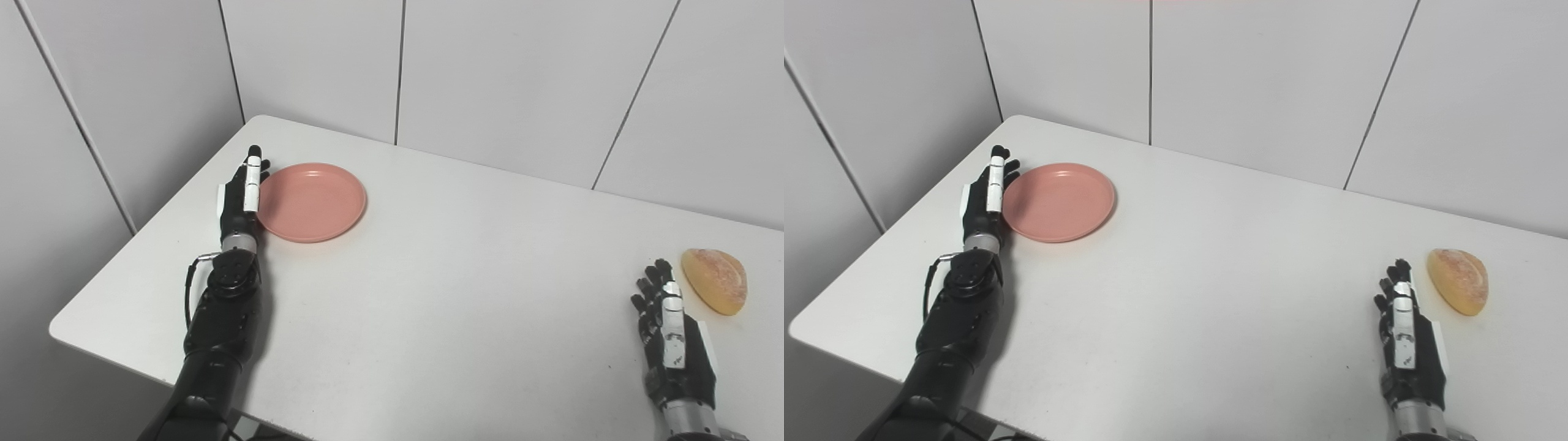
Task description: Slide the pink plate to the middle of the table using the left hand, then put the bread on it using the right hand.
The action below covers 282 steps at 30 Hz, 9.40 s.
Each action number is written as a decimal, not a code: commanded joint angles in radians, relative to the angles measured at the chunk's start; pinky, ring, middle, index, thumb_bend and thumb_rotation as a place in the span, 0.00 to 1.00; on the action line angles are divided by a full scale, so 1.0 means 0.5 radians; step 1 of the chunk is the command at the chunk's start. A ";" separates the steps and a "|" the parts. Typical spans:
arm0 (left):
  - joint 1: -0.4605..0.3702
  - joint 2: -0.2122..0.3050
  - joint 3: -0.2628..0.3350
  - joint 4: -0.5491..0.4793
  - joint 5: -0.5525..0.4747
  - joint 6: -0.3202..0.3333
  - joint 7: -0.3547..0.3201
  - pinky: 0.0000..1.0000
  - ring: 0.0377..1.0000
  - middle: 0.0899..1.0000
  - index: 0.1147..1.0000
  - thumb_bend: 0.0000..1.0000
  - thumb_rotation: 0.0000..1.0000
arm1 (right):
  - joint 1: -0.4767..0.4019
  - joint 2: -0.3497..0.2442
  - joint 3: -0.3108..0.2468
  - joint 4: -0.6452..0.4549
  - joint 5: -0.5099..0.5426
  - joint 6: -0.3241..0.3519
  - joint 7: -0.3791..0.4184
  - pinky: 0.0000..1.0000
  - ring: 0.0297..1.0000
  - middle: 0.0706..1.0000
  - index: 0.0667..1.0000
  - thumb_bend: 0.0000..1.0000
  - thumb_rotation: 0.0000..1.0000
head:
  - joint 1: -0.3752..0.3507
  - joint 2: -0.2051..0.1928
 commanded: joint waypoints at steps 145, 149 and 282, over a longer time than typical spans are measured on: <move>0.114 -0.602 -0.482 -0.300 0.000 -0.148 -0.527 0.93 0.91 0.90 0.90 0.59 1.00 | -0.628 -0.444 0.127 0.213 -1.512 0.074 -0.759 0.69 0.81 0.86 0.85 0.79 0.56 | -1.149 0.180; 0.113 -0.596 -0.489 -0.291 0.007 -0.153 -0.530 0.91 0.90 0.89 0.89 0.60 1.00 | -0.686 -0.506 0.148 0.296 -1.602 0.185 -0.772 0.68 0.82 0.86 0.84 0.82 0.53 | -1.155 0.177; 0.156 -0.663 -0.610 -0.436 0.146 -0.074 -0.479 0.92 0.91 0.90 0.90 0.62 1.00 | -0.547 -0.105 0.885 0.228 -1.682 -0.309 -0.562 0.70 0.79 0.83 0.83 0.61 0.40 | -0.760 0.278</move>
